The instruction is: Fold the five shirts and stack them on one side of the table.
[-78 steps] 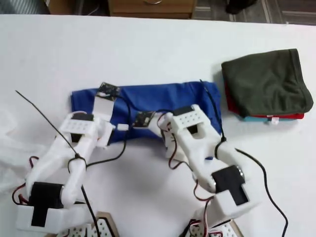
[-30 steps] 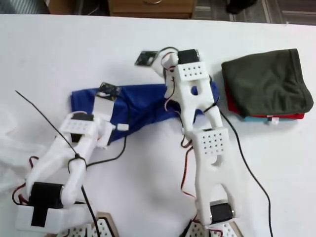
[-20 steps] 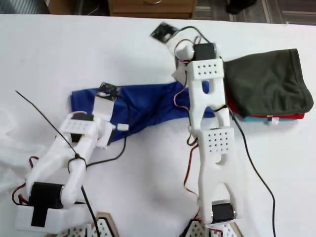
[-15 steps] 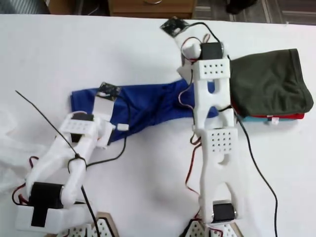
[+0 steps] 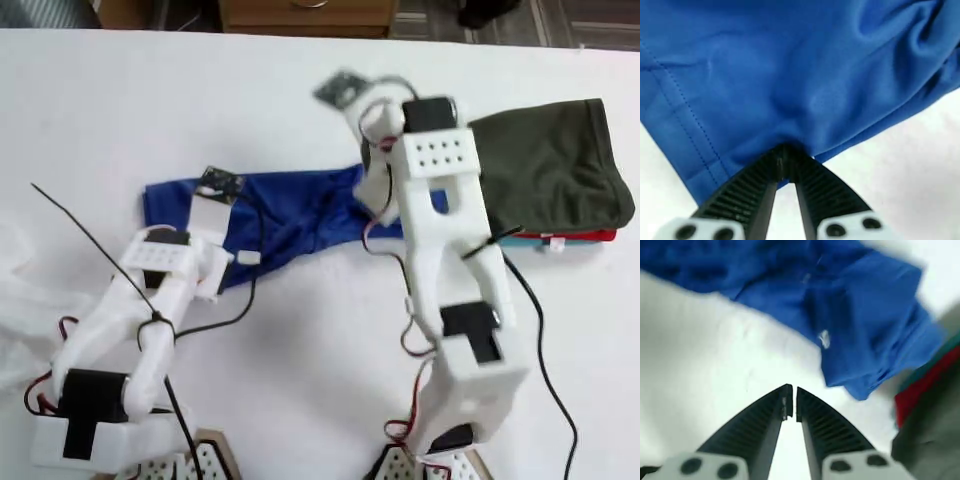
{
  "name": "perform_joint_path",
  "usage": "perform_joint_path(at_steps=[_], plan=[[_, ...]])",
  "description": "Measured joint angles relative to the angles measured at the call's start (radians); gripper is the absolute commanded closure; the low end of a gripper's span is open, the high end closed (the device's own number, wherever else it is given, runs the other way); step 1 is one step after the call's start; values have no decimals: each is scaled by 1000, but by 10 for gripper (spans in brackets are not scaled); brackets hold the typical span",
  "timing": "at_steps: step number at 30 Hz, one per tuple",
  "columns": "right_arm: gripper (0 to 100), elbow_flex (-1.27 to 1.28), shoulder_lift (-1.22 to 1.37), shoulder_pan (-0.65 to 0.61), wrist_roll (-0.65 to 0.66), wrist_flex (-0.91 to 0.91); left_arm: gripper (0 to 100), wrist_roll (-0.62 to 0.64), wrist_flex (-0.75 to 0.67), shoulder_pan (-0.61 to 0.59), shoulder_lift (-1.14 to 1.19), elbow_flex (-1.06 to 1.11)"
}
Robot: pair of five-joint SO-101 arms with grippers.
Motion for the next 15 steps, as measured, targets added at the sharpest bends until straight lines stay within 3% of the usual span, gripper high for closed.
perform_joint_path(at_steps=[6,15], plan=[[979,347,-71,-2,28,-227,975,0,0,0,0,0],[979,390,18,127,44,-657,975,0,0,0,0,0]])
